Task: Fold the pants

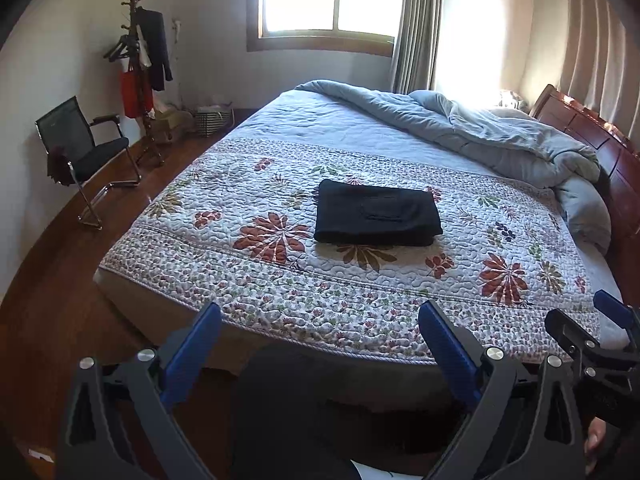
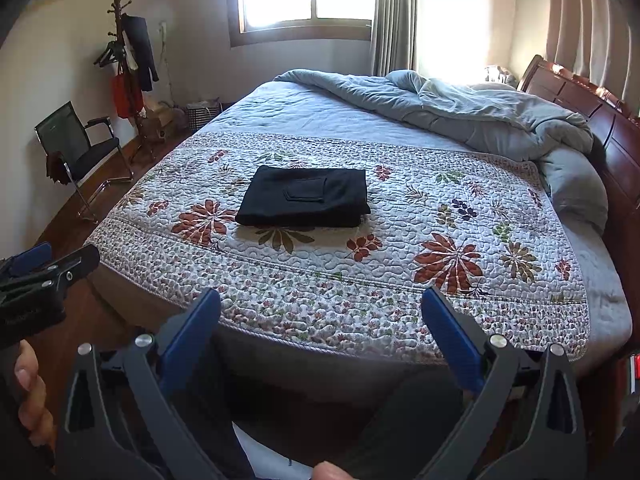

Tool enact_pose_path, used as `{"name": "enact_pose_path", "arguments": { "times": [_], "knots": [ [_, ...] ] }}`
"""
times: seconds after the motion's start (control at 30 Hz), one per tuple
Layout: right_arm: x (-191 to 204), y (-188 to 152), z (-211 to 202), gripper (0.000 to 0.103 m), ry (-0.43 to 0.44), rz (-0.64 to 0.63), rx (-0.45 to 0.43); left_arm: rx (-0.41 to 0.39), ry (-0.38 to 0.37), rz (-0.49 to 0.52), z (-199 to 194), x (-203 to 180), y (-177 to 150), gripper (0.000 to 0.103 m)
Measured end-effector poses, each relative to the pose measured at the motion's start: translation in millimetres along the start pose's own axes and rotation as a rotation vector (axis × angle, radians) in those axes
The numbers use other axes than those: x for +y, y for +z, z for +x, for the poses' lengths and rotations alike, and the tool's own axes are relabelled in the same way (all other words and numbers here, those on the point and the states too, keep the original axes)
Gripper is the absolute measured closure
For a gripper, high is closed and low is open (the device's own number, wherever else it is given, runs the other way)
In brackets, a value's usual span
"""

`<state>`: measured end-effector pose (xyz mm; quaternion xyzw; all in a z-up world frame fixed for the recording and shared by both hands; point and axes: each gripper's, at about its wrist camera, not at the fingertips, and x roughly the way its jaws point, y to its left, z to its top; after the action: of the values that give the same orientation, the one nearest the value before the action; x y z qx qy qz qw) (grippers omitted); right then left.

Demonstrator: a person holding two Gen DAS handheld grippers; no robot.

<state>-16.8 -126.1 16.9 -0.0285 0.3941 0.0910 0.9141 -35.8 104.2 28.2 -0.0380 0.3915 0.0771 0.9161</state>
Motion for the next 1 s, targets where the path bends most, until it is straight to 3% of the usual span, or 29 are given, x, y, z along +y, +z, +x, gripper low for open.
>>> {"name": "enact_pose_path", "arguments": {
  "times": [1.0],
  "knots": [
    [-7.3, 5.3, 15.7, 0.003, 0.002, 0.019, -0.003, -0.016, 0.004, 0.016, 8.8, -7.6, 6.8, 0.004]
  ]
}}
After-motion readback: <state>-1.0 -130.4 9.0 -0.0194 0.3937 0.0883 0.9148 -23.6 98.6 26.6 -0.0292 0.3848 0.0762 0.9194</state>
